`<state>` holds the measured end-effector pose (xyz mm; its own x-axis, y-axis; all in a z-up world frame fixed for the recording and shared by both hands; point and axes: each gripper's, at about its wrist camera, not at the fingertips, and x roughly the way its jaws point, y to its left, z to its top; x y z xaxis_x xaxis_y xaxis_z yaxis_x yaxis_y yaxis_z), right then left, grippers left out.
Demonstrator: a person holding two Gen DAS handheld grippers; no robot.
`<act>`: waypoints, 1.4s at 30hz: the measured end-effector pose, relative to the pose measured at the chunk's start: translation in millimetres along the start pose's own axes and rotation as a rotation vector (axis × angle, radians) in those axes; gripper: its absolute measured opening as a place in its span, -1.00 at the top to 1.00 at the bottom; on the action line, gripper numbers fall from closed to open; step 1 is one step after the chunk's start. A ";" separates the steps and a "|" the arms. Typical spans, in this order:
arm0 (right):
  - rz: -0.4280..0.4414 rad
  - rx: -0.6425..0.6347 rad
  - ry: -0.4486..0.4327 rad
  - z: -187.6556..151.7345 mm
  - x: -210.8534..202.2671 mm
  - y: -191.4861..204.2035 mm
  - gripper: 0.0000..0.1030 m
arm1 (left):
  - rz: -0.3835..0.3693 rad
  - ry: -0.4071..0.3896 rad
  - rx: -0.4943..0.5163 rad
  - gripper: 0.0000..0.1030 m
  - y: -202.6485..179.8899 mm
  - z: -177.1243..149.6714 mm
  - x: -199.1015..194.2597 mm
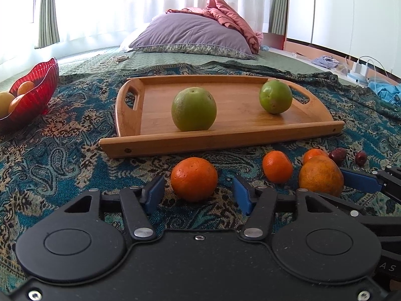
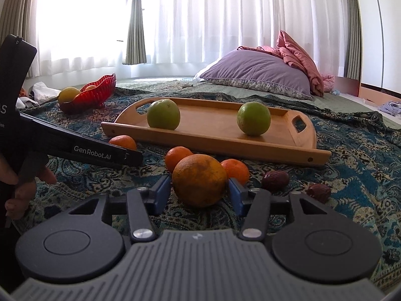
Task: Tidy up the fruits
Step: 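Close the left gripper on the tangerine while the right gripper grasps the large orange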
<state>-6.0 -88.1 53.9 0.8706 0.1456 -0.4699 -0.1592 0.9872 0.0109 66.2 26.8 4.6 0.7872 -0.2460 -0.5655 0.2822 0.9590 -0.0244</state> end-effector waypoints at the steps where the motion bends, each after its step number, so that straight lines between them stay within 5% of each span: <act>1: -0.002 0.003 0.000 0.1 0.6 -0.1 -0.09 | -0.001 0.000 0.001 -0.08 -0.4 0.2 0.3; 14: -0.019 0.012 -0.006 0.4 6.1 3.2 -0.05 | 0.000 -0.010 0.004 0.26 -0.6 2.4 -2.0; 42: -0.032 0.038 -0.086 20.1 -8.3 -6.1 0.00 | 0.005 -0.070 0.005 0.28 -2.9 19.4 -19.2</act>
<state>-2.8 -94.0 75.4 0.9122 0.1169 -0.3928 -0.1137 0.9930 0.0315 61.0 26.1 31.5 0.8250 -0.2502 -0.5067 0.2804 0.9597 -0.0173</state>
